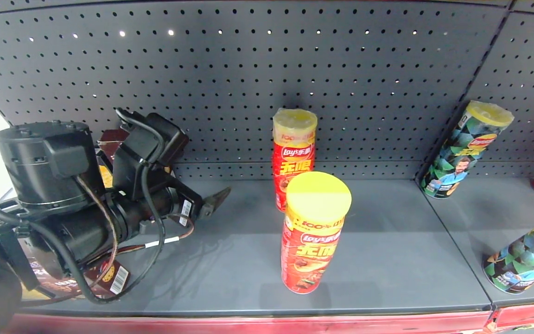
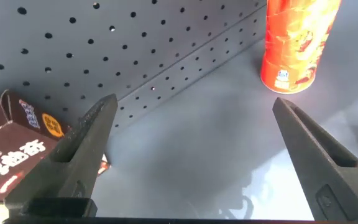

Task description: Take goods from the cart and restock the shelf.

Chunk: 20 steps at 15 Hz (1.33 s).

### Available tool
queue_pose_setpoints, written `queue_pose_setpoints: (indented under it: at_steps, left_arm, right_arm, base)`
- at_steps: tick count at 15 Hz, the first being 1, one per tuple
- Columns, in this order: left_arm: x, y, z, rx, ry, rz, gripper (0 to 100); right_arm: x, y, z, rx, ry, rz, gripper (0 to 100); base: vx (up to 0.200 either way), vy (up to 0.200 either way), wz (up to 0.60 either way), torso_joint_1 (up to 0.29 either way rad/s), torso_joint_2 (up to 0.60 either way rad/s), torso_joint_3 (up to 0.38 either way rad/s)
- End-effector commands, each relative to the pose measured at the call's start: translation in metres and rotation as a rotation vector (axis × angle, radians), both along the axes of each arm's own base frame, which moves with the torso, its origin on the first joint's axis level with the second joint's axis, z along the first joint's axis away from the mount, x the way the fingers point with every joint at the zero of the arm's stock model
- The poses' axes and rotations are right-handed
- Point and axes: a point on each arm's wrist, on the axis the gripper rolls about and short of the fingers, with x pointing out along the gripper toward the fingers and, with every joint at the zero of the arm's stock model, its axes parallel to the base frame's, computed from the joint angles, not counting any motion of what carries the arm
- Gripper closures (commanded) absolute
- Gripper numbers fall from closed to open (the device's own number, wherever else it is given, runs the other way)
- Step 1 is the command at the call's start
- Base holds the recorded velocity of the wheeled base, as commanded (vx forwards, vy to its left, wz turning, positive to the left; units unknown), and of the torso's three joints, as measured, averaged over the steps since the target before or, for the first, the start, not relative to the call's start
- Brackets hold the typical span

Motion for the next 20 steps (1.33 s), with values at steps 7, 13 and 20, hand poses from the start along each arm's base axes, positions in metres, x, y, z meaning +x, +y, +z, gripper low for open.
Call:
queue_pose_setpoints:
  at_steps: [7, 13, 20]
  left_arm:
    - [-0.002, 0.002, -0.003, -0.004, -0.006, 0.004, 0]
    - [-0.001, 0.003, -0.005, -0.001, -0.001, 0.008, 0]
    - [-0.002, 0.003, -0.007, 0.0, 0.004, 0.007, 0]
  right_arm:
    - [0.03, 0.007, 0.133, -0.043, 0.039, 0.418, 0]
    - [0.096, 0.048, 0.154, -0.066, 0.262, 0.877, 0]
    - [0.127, 0.083, 0.148, -0.113, 0.352, 0.91, 0]
  base:
    - [0.0, 0.0, 0.0, 0.0, 0.0, 0.0]
    - [0.0, 0.0, 0.0, 0.0, 0.0, 0.0]
    - [0.0, 0.0, 0.0, 0.0, 0.0, 0.0]
